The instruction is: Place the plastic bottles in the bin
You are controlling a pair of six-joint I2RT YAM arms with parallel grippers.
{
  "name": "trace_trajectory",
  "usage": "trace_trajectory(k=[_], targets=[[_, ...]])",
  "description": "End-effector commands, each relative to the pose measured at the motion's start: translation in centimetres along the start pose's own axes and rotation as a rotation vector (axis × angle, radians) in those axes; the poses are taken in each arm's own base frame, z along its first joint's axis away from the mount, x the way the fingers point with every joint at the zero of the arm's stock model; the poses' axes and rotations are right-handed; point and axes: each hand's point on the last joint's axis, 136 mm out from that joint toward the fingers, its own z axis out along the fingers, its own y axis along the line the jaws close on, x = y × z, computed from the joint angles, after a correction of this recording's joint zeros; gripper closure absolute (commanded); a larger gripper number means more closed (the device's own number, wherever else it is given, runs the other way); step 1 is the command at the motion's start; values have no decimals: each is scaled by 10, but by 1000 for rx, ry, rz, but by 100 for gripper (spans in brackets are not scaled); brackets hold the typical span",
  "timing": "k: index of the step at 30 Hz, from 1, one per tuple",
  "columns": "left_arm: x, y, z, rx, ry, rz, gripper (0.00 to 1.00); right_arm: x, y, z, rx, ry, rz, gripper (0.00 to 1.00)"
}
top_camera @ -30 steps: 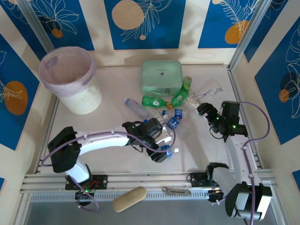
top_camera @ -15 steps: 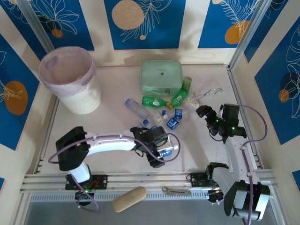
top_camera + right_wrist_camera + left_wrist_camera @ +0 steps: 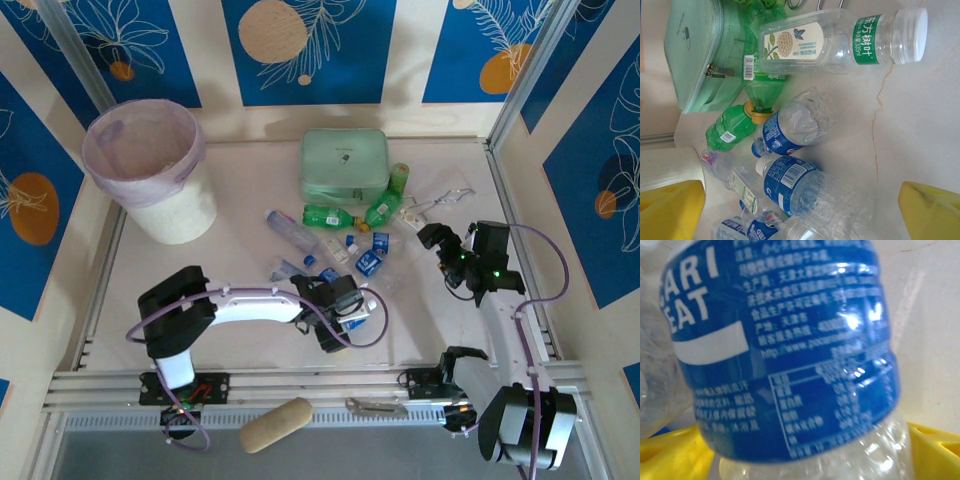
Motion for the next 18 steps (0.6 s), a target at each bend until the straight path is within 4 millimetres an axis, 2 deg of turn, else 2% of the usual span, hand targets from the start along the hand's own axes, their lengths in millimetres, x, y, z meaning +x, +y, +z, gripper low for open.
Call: trace_trajectory(k=[1, 6, 13, 18], targets=[[-3, 2, 8, -27, 6, -7, 12, 5, 2, 2, -16, 26, 7, 0], [-5, 1, 8, -24, 0, -11, 23, 6, 2, 3, -15, 27, 7, 1], [-11, 1, -8, -19, -62, 2, 42, 7, 3, 6, -22, 32, 10, 1], [-14, 2, -27, -26, -109, 22, 44, 9, 10, 11, -39, 39, 5, 0]])
